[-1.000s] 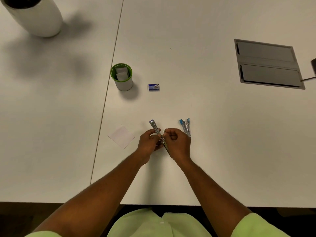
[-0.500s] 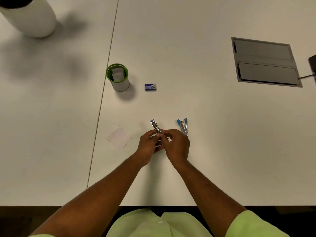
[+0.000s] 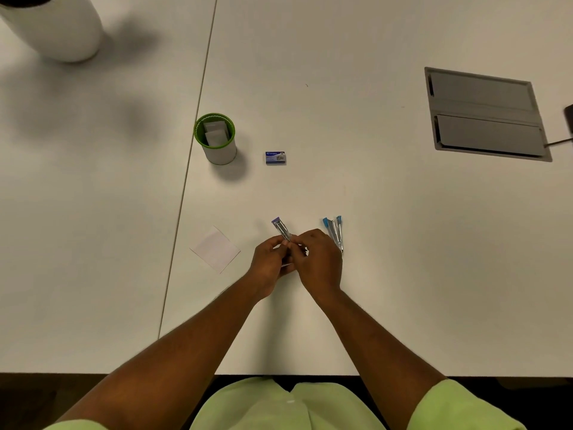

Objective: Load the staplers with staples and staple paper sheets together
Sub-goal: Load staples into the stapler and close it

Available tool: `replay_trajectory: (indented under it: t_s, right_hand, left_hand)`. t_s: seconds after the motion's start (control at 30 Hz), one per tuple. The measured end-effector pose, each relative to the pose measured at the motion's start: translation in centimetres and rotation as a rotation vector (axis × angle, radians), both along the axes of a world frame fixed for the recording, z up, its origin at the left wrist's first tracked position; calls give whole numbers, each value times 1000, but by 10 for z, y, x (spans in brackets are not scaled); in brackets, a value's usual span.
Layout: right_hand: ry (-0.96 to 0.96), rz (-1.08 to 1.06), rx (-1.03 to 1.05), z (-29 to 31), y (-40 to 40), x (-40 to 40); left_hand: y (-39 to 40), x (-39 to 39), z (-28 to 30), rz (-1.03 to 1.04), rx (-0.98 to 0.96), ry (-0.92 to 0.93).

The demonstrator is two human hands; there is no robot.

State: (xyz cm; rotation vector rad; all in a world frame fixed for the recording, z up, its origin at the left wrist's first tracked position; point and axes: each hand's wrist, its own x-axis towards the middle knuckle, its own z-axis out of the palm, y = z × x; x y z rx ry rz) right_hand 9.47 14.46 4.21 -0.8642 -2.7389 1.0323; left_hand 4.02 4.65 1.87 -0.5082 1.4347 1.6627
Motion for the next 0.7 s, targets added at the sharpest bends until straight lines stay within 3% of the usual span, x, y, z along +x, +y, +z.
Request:
replay_trajectory:
  t_s: [0.27, 0.7]
  right_hand:
    - [-16, -61, -46, -3, -1, -1]
    - [22, 68, 28, 2, 3, -5]
  left_hand:
    - [-3, -6, 0, 50, 90, -147]
    - [-4, -14, 3, 125, 196, -274]
